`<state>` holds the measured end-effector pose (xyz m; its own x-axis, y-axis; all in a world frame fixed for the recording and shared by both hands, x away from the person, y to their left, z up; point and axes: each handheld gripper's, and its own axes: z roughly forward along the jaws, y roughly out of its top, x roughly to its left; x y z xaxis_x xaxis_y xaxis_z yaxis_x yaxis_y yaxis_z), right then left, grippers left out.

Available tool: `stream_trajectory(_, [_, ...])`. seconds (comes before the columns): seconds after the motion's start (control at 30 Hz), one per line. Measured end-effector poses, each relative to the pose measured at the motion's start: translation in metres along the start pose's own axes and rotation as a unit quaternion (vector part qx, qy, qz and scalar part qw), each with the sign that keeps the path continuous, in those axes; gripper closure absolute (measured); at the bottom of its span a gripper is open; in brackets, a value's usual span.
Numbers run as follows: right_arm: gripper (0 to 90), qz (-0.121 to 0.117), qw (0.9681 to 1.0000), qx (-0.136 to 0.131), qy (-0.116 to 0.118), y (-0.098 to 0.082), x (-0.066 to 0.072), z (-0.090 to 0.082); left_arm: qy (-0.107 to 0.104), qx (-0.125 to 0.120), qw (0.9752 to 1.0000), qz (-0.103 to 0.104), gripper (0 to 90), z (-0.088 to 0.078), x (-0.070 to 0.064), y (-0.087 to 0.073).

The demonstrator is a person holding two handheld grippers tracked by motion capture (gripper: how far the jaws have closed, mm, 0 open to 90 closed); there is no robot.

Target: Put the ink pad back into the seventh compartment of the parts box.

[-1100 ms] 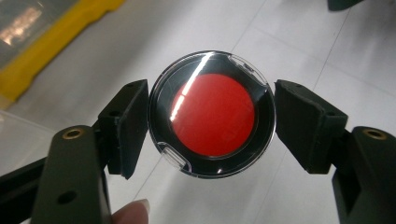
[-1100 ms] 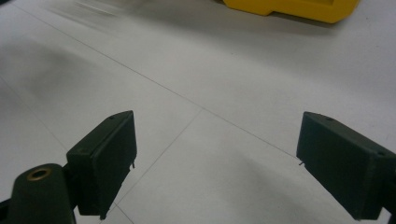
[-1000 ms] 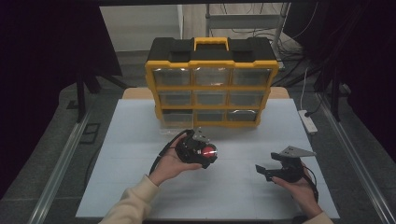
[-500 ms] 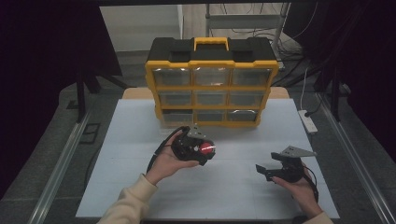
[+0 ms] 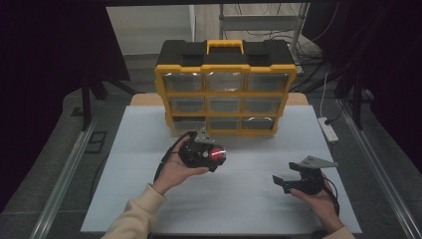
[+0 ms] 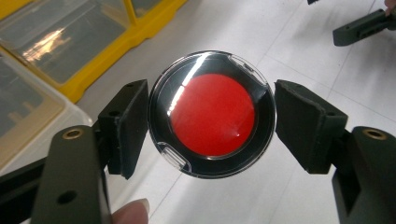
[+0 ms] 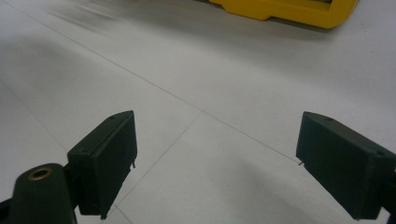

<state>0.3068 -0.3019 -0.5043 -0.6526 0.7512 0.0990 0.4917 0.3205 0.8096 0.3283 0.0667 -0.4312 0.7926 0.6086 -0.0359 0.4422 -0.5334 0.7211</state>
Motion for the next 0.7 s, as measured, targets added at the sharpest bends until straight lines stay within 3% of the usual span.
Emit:
stream_trajectory(0.4, [12.7, 0.005, 1.0, 0.001, 0.001, 0.0, 0.0, 0.0, 0.015, -0.007, 0.9998, -0.014, 30.2, 0.0, 0.015, 0.0])
stream_trajectory(0.7, [12.7, 0.009, 1.0, 0.0, 0.003, 0.0, 0.0, -0.001, 0.022, -0.015, 0.9995, -0.015, 30.2, -0.003, 0.019, 0.009])
